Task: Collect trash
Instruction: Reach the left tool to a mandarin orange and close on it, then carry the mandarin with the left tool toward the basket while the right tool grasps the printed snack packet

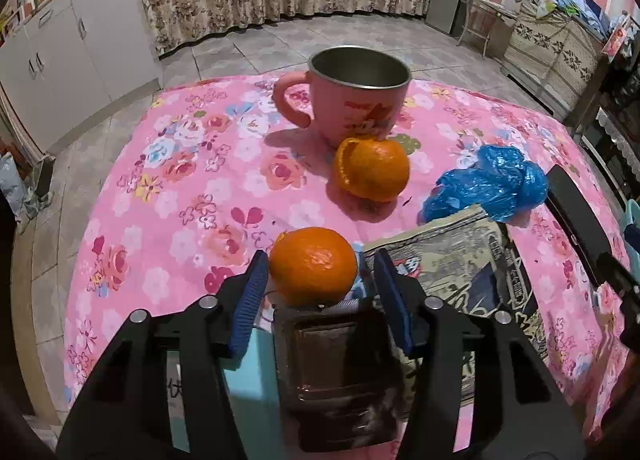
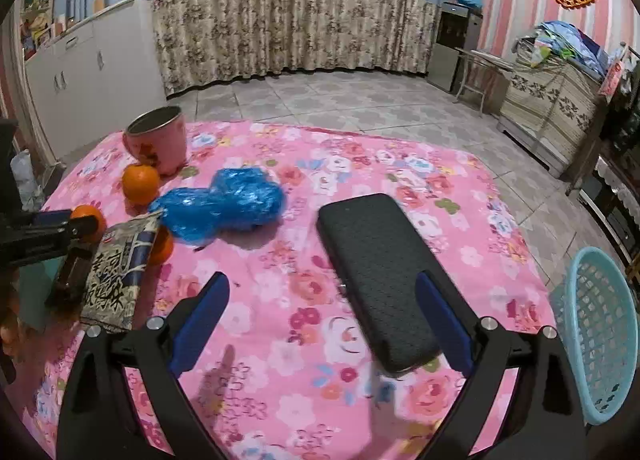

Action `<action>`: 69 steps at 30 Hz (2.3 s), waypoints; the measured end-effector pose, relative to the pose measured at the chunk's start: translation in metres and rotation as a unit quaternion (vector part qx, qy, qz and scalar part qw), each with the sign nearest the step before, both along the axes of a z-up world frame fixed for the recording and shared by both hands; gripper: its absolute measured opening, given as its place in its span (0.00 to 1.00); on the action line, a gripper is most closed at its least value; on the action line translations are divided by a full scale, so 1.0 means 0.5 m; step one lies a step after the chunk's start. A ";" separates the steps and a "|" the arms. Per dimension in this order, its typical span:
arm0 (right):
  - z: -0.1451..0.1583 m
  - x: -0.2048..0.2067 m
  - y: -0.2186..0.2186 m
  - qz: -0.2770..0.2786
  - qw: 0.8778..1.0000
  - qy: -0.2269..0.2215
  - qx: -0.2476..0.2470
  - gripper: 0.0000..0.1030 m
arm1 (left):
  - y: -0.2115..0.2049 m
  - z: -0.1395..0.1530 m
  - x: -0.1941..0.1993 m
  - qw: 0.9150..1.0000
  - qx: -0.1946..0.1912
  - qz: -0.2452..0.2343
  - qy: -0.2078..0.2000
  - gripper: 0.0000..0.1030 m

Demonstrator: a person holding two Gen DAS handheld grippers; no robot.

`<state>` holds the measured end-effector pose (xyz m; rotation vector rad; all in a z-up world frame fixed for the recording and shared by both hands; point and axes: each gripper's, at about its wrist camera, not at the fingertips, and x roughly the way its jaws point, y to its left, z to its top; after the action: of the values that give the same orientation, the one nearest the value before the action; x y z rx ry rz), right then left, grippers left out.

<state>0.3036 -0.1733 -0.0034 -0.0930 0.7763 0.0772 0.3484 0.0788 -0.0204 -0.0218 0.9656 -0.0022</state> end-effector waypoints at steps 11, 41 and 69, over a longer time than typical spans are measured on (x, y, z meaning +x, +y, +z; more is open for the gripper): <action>0.020 -0.011 0.063 0.032 0.999 -0.005 0.015 0.89 | 0.014 0.027 -0.016 1.000 -0.009 0.005 -0.020 0.38; -0.090 0.008 0.238 0.072 0.992 0.099 0.033 0.46 | 0.088 0.104 -0.083 0.995 0.024 0.025 -0.096 0.38; 0.042 -0.030 -0.061 0.026 0.999 -0.001 0.040 0.07 | -0.086 0.116 -0.075 0.992 0.034 -0.023 -0.118 0.38</action>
<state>0.2886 -0.2040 0.0175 -0.0380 0.7677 0.1575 0.3109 0.0357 0.0377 0.0632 0.7291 -0.0143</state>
